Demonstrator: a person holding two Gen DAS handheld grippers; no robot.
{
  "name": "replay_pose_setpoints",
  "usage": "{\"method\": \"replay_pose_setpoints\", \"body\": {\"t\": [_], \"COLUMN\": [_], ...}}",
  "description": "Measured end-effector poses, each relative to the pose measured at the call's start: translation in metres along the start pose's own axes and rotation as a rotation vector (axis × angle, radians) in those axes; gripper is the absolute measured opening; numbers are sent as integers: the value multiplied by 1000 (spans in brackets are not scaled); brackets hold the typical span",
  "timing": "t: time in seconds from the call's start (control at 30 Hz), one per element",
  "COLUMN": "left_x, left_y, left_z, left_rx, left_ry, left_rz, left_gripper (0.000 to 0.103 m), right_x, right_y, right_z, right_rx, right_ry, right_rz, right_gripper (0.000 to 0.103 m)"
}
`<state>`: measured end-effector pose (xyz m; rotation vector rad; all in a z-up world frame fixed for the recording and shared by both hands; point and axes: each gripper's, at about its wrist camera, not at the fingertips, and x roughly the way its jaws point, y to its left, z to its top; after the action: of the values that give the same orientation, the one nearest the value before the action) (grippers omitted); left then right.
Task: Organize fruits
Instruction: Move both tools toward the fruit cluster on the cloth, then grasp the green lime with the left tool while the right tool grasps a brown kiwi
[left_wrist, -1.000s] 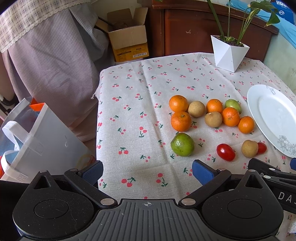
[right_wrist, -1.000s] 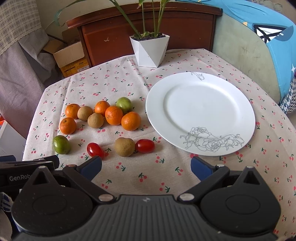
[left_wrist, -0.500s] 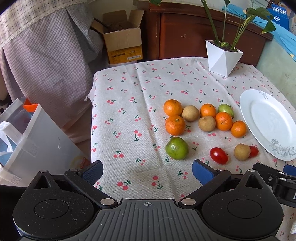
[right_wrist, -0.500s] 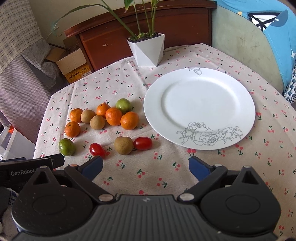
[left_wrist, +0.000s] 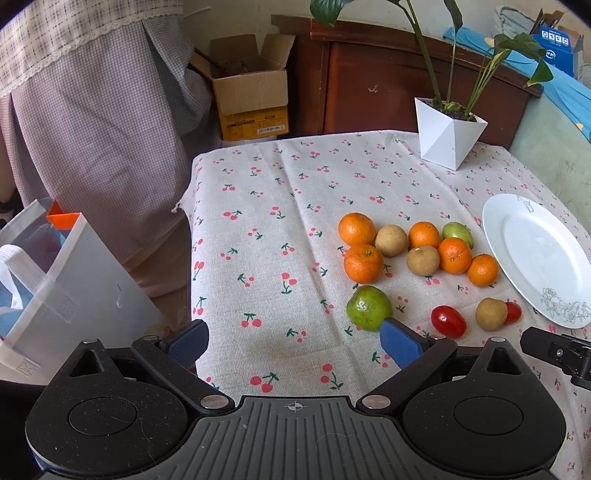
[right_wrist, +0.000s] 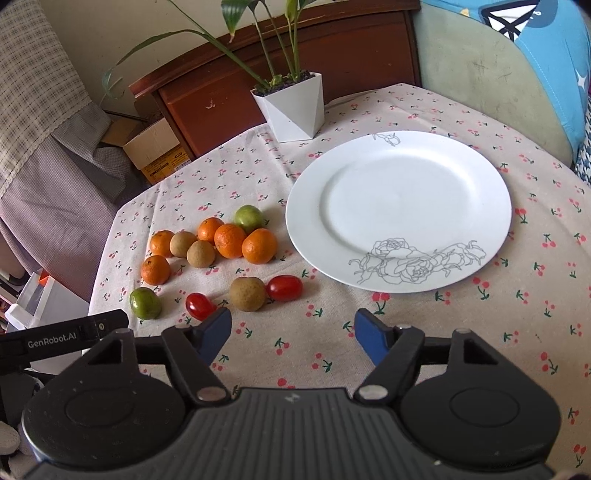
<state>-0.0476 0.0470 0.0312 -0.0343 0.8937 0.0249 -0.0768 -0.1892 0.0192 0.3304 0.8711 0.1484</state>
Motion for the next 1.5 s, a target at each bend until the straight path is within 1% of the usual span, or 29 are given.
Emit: {"method": "replay_pose_setpoints", "body": {"t": [0.03,0.1,0.2,0.27,0.3,0.33,0.57,0.67,0.8,1.0,1.03,1.1,1.13,1.2,1.37,1.5], "left_x": [0,1,4,6,7,9,17,20,25,27,27,26,25,25,24,24], "left_y": [0,-1,-5,-8,-10,-12,-17,-20,-22,-22,-22,-23,-23,-23,-21,-20], "left_z": [0,0,0,-1,-2,-2,-2,-2,-3,-3,-3,-3,-3,-4,-4,-4], "left_rx": [-2,-4,3,19,26,30,23,37,41,42,44,44,46,46,37,28], "left_ry": [-10,-22,-24,-29,-31,-33,-32,-43,-38,-54,-56,-61,-63,-65,-74,-77], "left_rz": [-6,-11,-29,-39,-39,-41,-57,-66,-64,-70,-75,-86,-88,-95,-119,-126], "left_gripper": [97,94,93,90,88,86,83,78,68,67,62,54,51,46,30,29], "right_x": [1,3,9,12,13,14,23,28,33,36,36,36,36,36,36,34], "right_y": [2,6,9,11,12,12,14,15,18,19,20,20,20,18,18,17], "right_z": [0,-1,-2,-3,-3,-3,-2,-2,-2,0,-1,-1,-1,-1,-1,-2], "right_rx": [-9,-18,-10,-9,-13,-16,-3,6,0,6,2,-3,-1,2,5,8], "right_ry": [-5,-12,-11,-11,-12,-14,-21,-17,-30,-41,-44,-50,-51,-51,-55,-57], "right_rz": [10,28,55,65,66,67,60,64,57,53,51,41,42,42,48,59], "right_gripper": [66,59,50,49,45,44,43,43,43,43,43,36,34,27,27,27]}}
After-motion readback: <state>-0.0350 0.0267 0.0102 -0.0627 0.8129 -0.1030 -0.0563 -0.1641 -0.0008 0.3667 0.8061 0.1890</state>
